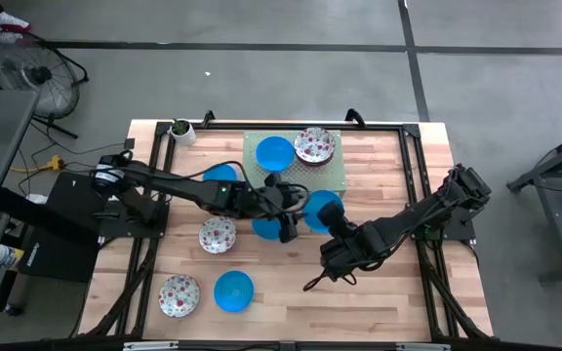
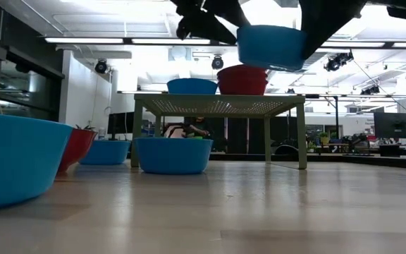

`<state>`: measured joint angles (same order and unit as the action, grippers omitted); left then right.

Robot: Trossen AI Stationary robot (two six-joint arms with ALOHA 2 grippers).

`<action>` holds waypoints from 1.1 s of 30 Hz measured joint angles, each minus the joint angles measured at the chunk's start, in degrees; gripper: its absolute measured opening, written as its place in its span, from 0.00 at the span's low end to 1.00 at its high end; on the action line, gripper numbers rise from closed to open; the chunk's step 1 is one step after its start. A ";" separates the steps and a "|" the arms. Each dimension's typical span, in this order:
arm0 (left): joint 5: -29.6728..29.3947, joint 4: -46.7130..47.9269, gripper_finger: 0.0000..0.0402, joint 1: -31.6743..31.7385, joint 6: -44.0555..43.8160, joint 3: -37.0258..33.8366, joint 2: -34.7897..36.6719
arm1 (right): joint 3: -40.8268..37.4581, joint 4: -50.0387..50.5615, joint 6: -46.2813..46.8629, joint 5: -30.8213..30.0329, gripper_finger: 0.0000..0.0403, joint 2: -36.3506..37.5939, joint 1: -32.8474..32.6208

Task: Pick & Place Mini bowls
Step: Stack the blue bowl on top of the blue bowl on the shelf

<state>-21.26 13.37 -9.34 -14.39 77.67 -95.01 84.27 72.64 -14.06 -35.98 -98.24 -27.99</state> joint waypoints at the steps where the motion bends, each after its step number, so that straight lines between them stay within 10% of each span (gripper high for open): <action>1: 0.35 -0.29 0.58 0.00 0.00 0.01 -0.21 | 0.00 0.04 -0.22 0.18 0.00 0.00 -0.08; 33: 7.32 0.06 0.58 2.32 11.10 0.00 -1.45 | -1.66 0.52 -7.60 2.99 0.00 0.04 -0.15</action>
<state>-13.94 13.43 -7.03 -3.29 77.67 -96.47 82.61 73.17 -21.66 -32.99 -98.19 -28.14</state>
